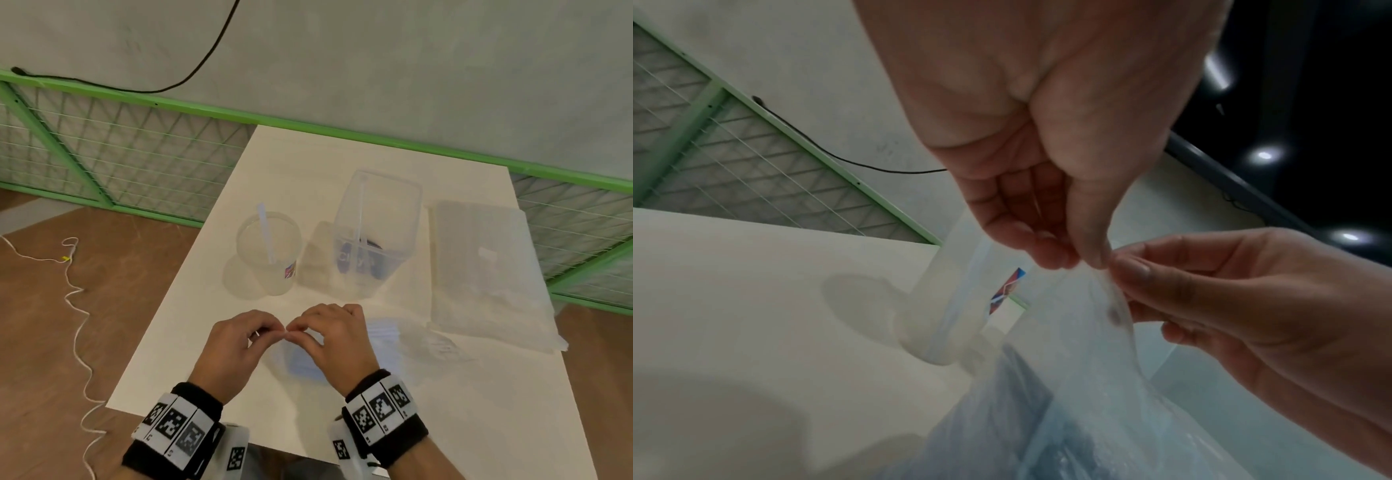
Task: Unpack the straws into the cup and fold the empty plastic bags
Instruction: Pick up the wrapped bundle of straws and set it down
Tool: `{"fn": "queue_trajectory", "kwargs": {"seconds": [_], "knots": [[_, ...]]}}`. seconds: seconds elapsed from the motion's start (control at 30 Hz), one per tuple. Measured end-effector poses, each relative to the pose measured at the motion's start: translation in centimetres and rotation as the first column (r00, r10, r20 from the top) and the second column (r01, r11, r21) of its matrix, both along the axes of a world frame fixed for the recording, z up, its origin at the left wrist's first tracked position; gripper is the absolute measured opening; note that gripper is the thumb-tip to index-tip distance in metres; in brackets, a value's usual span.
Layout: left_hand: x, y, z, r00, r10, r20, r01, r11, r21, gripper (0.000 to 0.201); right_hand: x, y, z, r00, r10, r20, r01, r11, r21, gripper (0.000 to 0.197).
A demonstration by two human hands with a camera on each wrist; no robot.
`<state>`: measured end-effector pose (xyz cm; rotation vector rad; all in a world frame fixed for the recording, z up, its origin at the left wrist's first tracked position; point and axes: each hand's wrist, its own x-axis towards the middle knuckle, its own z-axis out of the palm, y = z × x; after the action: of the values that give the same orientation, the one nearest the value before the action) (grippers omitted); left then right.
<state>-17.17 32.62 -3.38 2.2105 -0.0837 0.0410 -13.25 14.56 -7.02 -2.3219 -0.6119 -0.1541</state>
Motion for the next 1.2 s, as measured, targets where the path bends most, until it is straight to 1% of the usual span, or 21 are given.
{"fn": "queue_trajectory", "kwargs": {"seconds": [0.17, 0.3, 0.43, 0.53, 0.67, 0.73, 0.77, 0.83, 0.9, 0.97, 1.03, 1.1, 1.17, 1.2], "knots": [[0.4, -0.5, 0.2, 1.000, -0.003, -0.005, 0.003, 1.000, 0.017, 0.026, -0.1, -0.5, 0.2, 1.000, -0.019, -0.001, 0.019, 0.999, -0.031, 0.023], [0.5, -0.5, 0.3, 0.996, 0.090, -0.022, -0.091, 0.996, -0.004, 0.020, 0.2, -2.9, 0.4, 0.997, -0.082, -0.007, 0.081, 0.993, -0.084, 0.022], [0.7, 0.3, 0.3, 0.977, 0.207, -0.044, -0.210, 0.974, -0.079, 0.020, 0.3, -8.7, -0.1, 0.974, -0.225, 0.002, 0.223, 0.968, -0.117, 0.022], [0.8, 1.3, 0.2, 0.957, 0.285, -0.062, -0.290, 0.951, -0.103, 0.017, 0.3, -13.9, -0.5, 0.944, -0.327, 0.044, 0.330, 0.931, -0.152, 0.021], [0.6, 2.3, -0.2, 0.945, 0.311, -0.102, -0.322, 0.940, -0.113, 0.016, -0.2, -20.1, -0.6, 0.897, -0.425, 0.118, 0.441, 0.869, -0.225, 0.016], [0.4, 2.3, -0.2, 0.939, 0.316, -0.137, -0.333, 0.934, -0.131, 0.013, -0.5, -21.9, -0.7, 0.876, -0.469, 0.116, 0.483, 0.839, -0.251, 0.006], [0.3, 2.2, -0.1, 0.938, 0.315, -0.146, -0.334, 0.932, -0.140, 0.013, -0.7, -22.4, -0.8, 0.869, -0.486, 0.094, 0.493, 0.830, -0.262, 0.005], [0.2, 1.9, 0.1, 0.938, 0.313, -0.147, -0.334, 0.930, -0.153, 0.013, -0.9, -22.4, -1.0, 0.863, -0.504, 0.032, 0.495, 0.832, -0.250, 0.009], [0.1, 1.6, 0.2, 0.930, 0.331, -0.159, -0.357, 0.916, -0.182, 0.012, -1.2, -21.9, -0.7, 0.850, -0.522, -0.077, 0.507, 0.848, -0.155, 0.011], [0.1, 1.5, 0.3, 0.920, 0.342, -0.190, -0.379, 0.899, -0.217, 0.011, -1.4, -20.8, -0.1, 0.818, -0.534, -0.213, 0.539, 0.841, -0.038, 0.012], [0.1, 1.3, 0.5, 0.918, 0.335, -0.215, -0.382, 0.891, -0.244, 0.012, -1.7, -19.4, 0.5, 0.814, -0.506, -0.286, 0.536, 0.844, 0.032, 0.009], [0.1, 1.0, 0.8, 0.909, 0.339, -0.244, -0.399, 0.879, -0.261, 0.009, -1.9, -18.0, 0.7, 0.837, -0.463, -0.293, 0.503, 0.861, 0.076, 0.010], [0.0, 0.5, 1.0, 0.896, 0.356, -0.266, -0.423, 0.866, -0.265, 0.006, -2.0, -17.2, 0.6, 0.867, -0.443, -0.229, 0.467, 0.882, 0.059, 0.009], [0.1, 0.3, 1.1, 0.891, 0.368, -0.266, -0.432, 0.868, -0.246, 0.008, -2.0, -17.1, 0.4, 0.878, -0.439, -0.189, 0.452, 0.892, 0.029, 0.010]]}}
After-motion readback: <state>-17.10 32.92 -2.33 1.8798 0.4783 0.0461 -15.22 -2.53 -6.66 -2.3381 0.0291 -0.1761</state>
